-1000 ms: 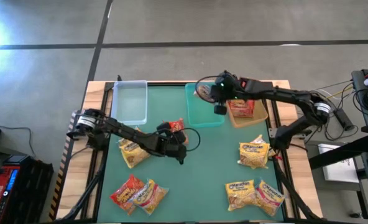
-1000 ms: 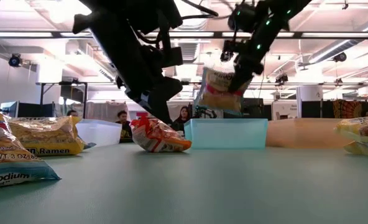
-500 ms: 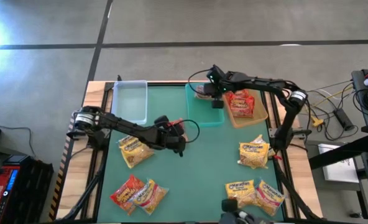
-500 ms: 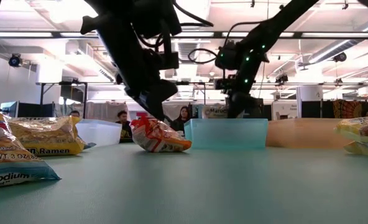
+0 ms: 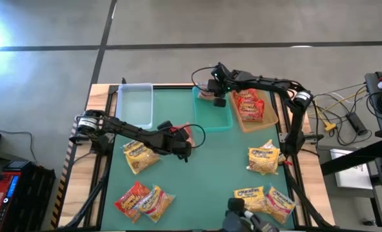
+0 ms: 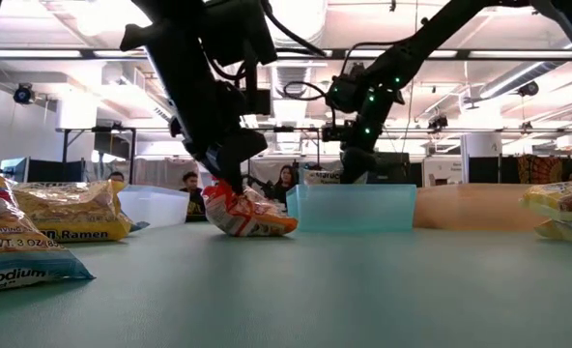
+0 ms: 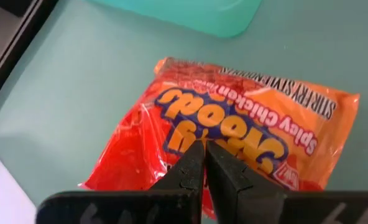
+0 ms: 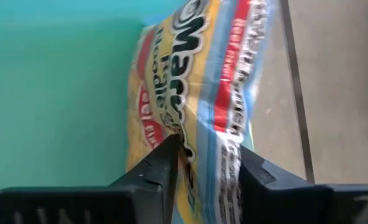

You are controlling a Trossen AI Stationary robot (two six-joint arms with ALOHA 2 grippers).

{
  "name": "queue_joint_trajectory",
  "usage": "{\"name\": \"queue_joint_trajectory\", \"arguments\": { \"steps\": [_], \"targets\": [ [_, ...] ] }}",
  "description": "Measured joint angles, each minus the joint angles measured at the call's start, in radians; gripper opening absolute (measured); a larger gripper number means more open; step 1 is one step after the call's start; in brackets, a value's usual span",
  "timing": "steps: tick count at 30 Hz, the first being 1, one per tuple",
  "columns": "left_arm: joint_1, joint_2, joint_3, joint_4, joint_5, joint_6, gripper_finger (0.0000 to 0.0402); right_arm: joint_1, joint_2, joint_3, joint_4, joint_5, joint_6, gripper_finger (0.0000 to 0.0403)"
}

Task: Sort Maruchan noodles
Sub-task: Put the blue noodle pack into the green bin, then put the orange noodle pack into the orange bin

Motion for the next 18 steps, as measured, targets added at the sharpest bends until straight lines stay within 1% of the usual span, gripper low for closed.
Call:
{"name": "queue_joint_trajectory", "arguments": {
  "steps": [6, 10, 12, 14, 18],
  "targets": [
    [0.000, 0.000, 0.000, -0.003, 0.001, -0.022, 0.0000, 0.000, -0.022, 0.029, -0.003, 0.003, 0.105, 0.0133],
    [0.000, 0.000, 0.003, -0.007, 0.001, -0.038, 0.0000, 0.000, -0.029, 0.047, -0.034, 0.061, 0.183, 0.0141],
    [0.000, 0.000, 0.013, -0.020, 0.002, -0.040, 0.0000, 0.000, -0.035, 0.059, -0.077, 0.069, 0.226, 0.0140],
    [0.000, 0.000, 0.023, -0.036, 0.002, -0.041, 0.0002, 0.005, -0.049, 0.061, -0.115, 0.052, 0.267, 0.0135],
    [-0.003, -0.001, 0.048, -0.076, 0.002, -0.040, 0.0023, 0.033, -0.089, 0.061, -0.168, -0.058, 0.348, 0.0125]
  ]
}}
